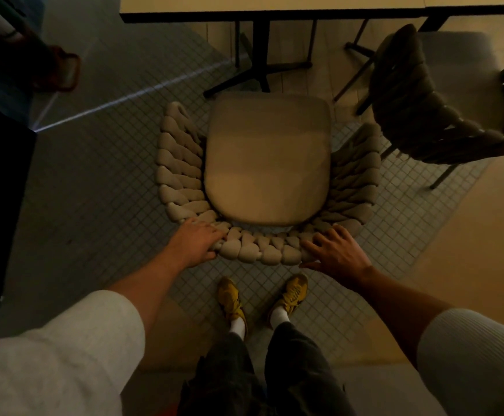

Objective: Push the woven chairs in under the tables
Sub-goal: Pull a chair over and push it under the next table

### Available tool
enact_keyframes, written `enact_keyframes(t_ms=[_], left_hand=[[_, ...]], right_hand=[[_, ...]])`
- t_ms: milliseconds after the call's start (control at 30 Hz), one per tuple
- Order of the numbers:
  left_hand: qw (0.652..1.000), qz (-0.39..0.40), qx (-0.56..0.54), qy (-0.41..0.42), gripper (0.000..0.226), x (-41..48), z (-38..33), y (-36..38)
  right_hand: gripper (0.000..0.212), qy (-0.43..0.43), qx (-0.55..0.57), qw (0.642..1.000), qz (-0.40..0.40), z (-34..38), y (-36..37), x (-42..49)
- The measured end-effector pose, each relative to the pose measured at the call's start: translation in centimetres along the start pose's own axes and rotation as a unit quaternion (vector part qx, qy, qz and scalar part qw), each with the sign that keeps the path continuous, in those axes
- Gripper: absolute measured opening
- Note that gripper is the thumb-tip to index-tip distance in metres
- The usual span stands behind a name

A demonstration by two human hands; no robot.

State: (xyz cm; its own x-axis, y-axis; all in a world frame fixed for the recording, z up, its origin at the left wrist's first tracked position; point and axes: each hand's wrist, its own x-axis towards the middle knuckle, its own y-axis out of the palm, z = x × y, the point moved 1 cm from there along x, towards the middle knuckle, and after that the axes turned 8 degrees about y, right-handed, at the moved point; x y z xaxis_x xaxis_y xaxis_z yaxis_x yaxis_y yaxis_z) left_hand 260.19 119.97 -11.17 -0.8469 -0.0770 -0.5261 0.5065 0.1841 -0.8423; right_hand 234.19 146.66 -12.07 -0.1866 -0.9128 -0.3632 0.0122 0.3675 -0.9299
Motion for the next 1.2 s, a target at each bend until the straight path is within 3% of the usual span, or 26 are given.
enact_keyframes(t_ms=[1200], left_hand=[[0.999, -0.005, -0.026, -0.039, 0.058, 6.0, 5.3, -3.7]], right_hand=[[0.061, 0.050, -0.005, 0.998, 0.039, -4.8, -3.8, 7.7]])
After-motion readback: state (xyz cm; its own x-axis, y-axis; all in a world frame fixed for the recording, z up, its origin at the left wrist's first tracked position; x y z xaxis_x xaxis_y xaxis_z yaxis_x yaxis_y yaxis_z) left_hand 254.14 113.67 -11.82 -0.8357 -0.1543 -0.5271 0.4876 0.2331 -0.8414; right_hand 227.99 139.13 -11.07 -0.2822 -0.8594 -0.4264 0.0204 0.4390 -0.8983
